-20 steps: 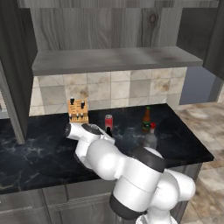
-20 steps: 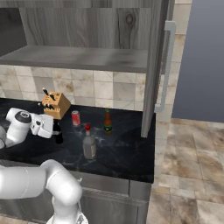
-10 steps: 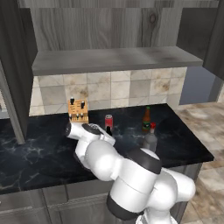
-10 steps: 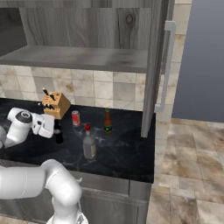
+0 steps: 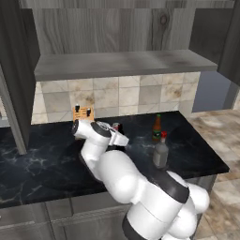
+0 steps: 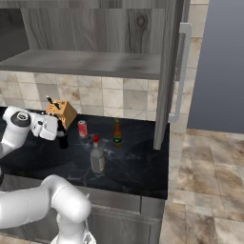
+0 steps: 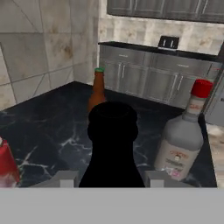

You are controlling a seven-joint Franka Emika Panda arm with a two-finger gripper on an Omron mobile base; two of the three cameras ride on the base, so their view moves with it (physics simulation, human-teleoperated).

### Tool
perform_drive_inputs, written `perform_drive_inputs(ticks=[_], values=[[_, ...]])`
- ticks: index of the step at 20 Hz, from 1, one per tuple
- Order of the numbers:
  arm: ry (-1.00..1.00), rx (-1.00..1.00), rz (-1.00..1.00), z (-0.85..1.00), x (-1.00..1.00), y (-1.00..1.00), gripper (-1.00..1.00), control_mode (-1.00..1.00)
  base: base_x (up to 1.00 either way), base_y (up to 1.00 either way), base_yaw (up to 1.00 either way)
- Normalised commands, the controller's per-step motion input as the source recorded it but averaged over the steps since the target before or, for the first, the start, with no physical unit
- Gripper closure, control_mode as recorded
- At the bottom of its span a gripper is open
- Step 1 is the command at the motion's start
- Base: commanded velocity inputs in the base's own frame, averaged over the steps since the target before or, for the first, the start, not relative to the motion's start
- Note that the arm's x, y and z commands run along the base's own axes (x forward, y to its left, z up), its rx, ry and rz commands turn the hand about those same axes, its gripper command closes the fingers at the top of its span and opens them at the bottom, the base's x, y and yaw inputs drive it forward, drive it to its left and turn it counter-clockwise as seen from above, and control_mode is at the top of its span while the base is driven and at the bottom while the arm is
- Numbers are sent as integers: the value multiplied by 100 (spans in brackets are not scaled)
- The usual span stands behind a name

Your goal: Sort all alcoholic drinks to one cabinet, and non-alcoholic drinks to the other.

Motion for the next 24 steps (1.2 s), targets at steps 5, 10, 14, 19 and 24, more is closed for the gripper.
perform_drive_inputs(ticks=[5, 10, 14, 19, 24], values=[[0, 6, 37, 71, -51, -36, 100, -100, 0, 0, 0], [0, 10, 41, 61, -43, -16, 100, -100, 0, 0, 0], [-4, 6, 36, 75, -37, 0, 100, -100, 0, 0, 0], [-5, 0, 30, 83, -28, 0, 100, -100, 0, 0, 0], [-1, 1, 33, 72, -12, 9, 100, -100, 0, 0, 0]])
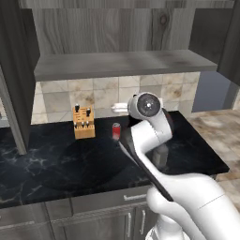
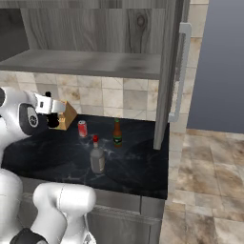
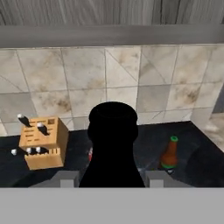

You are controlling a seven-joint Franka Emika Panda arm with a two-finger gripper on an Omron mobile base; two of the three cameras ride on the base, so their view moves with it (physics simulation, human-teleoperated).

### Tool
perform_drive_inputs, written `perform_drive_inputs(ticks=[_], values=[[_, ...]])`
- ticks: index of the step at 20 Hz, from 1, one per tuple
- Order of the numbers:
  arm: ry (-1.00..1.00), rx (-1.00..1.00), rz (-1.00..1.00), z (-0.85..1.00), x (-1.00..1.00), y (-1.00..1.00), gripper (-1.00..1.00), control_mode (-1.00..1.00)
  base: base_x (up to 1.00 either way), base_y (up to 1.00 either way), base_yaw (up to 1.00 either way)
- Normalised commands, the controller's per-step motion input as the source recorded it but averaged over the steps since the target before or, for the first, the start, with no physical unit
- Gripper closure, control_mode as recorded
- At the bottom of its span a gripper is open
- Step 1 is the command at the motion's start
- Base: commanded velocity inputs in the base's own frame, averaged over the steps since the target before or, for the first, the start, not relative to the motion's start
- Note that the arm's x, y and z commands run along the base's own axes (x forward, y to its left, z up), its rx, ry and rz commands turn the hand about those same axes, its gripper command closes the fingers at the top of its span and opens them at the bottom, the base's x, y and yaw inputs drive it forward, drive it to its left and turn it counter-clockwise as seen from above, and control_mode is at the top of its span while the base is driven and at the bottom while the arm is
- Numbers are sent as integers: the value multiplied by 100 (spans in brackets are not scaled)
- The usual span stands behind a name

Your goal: Sort all alcoholic drinks to one cabinet, and non-alcoholic drinks to the other.

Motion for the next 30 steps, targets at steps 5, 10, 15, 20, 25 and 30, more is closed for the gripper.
perform_drive_inputs(ticks=[5, 10, 15, 20, 25, 30], values=[[0, 3, 30, 55, 0, 39, 100, -100, 0, 0, 0], [0, 1, 24, 64, 0, 38, 100, -100, 0, 0, 0], [-3, 0, 17, 66, 0, 32, 100, -100, 0, 0, 0], [0, 0, 9, 61, 1, 32, 100, -100, 0, 0, 0], [-1, 0, 2, 47, 19, 29, 100, -100, 0, 0, 0], [-1, 0, 0, 39, 40, 30, 100, -100, 0, 0, 0]])
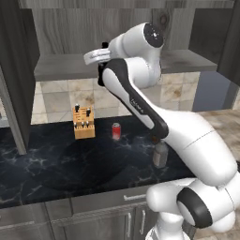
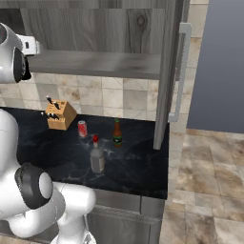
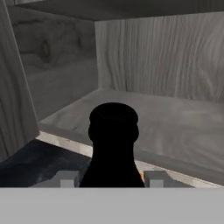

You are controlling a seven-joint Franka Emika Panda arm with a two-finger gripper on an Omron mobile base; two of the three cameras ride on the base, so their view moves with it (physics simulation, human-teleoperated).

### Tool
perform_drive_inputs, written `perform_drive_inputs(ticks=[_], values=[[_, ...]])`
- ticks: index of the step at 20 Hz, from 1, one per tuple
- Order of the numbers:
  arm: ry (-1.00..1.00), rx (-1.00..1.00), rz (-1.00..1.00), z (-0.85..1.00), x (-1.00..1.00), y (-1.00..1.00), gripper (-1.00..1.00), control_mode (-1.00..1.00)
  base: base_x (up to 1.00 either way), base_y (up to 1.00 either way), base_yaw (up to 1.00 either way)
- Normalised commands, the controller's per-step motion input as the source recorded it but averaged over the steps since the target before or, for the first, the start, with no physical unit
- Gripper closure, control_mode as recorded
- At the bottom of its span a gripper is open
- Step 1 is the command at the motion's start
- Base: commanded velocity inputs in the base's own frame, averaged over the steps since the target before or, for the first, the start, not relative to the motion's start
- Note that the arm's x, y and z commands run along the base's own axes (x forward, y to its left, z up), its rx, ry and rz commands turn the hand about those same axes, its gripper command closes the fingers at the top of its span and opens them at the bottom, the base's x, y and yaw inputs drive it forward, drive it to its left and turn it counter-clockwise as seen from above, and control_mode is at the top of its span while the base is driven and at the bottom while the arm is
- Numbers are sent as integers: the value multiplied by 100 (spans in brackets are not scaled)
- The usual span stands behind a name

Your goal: Sort all alcoholic drinks to one cabinet, and non-alcoholic drinks to the other.

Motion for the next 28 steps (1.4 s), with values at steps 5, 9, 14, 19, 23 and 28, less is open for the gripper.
perform_drive_inputs(ticks=[5, 9, 14, 19, 23, 28], values=[[-8, 0, 0, 9, 34, 16, 100, -100, 0, 0, 0], [-9, 0, 0, 0, 31, 5, 100, -100, 0, 0, 0], [-5, 0, 0, 0, 44, 9, 100, -100, 0, 0, 0], [0, 0, 0, 0, 59, 22, 100, -100, 0, 0, 0], [0, 0, 0, 0, 65, 33, 100, -100, 0, 0, 0], [0, 0, -1, 0, 70, 34, 100, -100, 0, 0, 0]])
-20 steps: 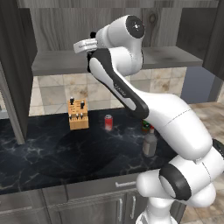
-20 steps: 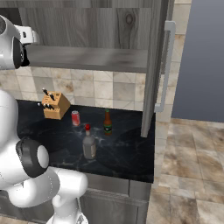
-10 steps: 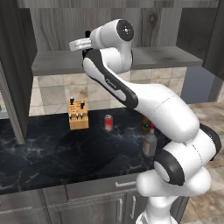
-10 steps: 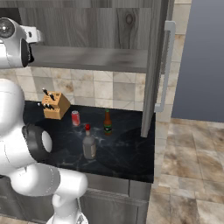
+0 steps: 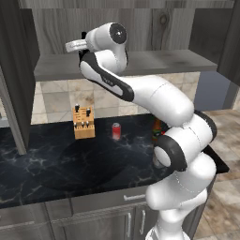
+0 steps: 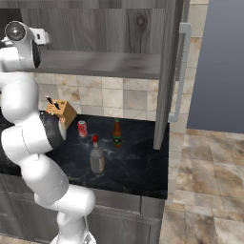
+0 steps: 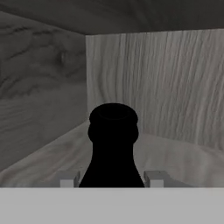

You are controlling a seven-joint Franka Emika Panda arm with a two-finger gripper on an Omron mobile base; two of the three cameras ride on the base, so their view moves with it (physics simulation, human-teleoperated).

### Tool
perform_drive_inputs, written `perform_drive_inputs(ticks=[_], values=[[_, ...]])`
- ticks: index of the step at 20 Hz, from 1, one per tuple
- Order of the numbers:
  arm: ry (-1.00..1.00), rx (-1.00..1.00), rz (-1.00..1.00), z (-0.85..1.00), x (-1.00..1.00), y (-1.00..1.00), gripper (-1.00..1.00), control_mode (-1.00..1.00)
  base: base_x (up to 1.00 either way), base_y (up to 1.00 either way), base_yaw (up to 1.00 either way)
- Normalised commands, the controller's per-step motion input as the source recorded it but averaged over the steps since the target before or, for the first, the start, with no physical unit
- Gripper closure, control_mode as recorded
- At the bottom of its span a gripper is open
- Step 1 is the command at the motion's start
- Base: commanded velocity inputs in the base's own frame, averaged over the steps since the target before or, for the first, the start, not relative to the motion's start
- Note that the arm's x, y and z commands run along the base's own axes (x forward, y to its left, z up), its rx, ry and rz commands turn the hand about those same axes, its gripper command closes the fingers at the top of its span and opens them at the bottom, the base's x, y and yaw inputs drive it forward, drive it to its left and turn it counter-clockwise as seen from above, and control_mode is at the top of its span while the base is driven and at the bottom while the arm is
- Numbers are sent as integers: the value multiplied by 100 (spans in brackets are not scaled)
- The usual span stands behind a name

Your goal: Sort all alcoholic drinks to one cabinet, and non-alcoholic drinks to the other.

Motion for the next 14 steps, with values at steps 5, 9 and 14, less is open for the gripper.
perform_drive_inputs(ticks=[5, 9, 14], values=[[0, 0, -2, 0, 67, 27, 100, -100, 0, 0, 0], [5, 0, -5, -1, 51, 11, 100, -100, 0, 0, 0], [10, 0, -7, -10, 39, 0, 100, -100, 0, 0, 0]])
